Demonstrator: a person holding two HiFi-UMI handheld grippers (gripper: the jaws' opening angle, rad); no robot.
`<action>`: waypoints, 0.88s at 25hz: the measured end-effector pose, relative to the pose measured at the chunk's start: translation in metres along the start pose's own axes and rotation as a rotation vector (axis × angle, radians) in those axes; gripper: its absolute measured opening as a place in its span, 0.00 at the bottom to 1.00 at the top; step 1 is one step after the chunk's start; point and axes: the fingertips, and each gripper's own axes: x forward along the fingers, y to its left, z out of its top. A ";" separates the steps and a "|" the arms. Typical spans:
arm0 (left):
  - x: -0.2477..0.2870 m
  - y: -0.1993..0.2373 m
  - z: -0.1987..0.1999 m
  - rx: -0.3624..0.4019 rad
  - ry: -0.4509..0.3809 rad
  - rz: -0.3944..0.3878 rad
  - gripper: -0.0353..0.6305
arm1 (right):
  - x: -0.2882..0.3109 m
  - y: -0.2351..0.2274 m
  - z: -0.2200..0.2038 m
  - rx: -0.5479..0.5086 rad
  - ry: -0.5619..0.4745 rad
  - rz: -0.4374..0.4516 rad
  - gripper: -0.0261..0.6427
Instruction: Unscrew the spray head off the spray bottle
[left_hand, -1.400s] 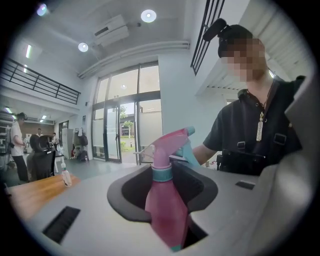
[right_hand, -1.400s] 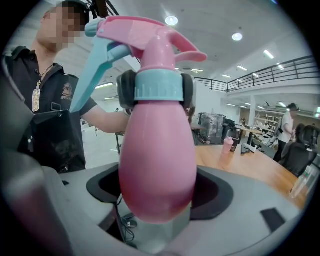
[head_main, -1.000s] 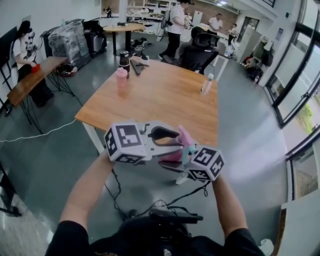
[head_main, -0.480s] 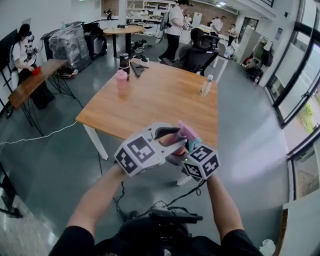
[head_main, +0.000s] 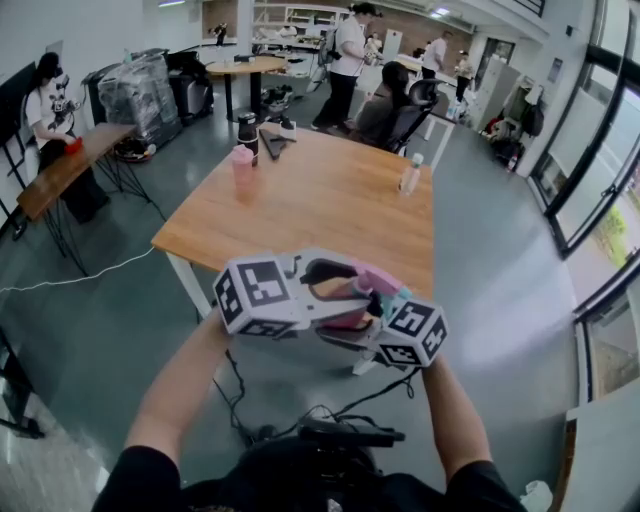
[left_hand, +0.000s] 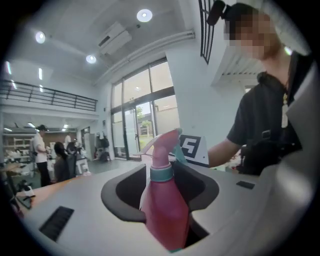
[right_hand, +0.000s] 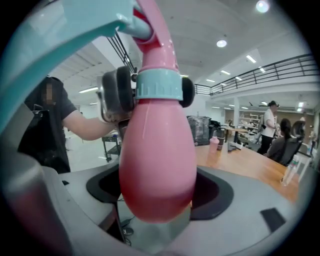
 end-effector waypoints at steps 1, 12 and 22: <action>-0.002 -0.007 0.001 -0.003 0.004 -0.062 0.29 | -0.001 0.008 -0.001 -0.014 0.004 0.030 0.63; -0.002 -0.030 0.002 0.001 -0.018 -0.216 0.28 | -0.008 0.032 -0.008 -0.033 0.019 0.146 0.63; 0.002 -0.006 -0.006 0.004 -0.015 0.015 0.25 | -0.001 -0.002 -0.013 0.015 0.022 -0.042 0.63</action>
